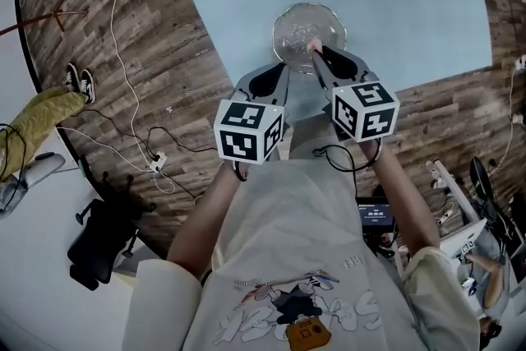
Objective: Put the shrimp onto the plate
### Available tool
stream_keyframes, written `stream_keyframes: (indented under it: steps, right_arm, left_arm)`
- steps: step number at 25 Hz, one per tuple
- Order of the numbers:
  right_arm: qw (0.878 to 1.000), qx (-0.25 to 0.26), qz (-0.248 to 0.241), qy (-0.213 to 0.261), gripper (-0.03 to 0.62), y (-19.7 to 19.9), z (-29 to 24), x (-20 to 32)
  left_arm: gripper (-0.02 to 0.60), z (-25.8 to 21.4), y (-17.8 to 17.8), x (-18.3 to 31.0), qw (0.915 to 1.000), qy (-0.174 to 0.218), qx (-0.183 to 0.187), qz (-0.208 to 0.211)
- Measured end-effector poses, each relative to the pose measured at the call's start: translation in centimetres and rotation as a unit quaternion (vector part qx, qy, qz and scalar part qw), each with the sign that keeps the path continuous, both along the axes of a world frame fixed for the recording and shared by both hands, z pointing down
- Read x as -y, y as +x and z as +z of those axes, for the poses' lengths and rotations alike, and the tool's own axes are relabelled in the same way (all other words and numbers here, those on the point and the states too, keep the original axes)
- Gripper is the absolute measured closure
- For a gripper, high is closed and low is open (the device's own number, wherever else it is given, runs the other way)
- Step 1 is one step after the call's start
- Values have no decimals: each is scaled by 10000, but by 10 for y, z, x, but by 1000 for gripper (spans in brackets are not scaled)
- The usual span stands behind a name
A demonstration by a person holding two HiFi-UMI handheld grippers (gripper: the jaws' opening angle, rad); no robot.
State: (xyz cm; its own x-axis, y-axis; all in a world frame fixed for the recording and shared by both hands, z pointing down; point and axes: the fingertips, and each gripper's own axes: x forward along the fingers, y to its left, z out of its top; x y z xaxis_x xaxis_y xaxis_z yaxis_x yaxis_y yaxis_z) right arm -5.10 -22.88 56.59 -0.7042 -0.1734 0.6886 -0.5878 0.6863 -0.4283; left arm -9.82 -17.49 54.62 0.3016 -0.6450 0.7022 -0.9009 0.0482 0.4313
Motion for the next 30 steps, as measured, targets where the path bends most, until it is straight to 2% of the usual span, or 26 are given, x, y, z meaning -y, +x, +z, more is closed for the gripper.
stream_keyframes:
  steps: [16, 30]
  right_arm:
    - [9998, -137, 136, -25, 520, 1, 9, 8]
    - [9996, -138, 164, 189, 513, 0, -1, 8]
  left_arm:
    - [574, 1, -5, -2, 10000, 9, 19, 43]
    - [574, -4, -14, -9, 9999, 96, 1, -30]
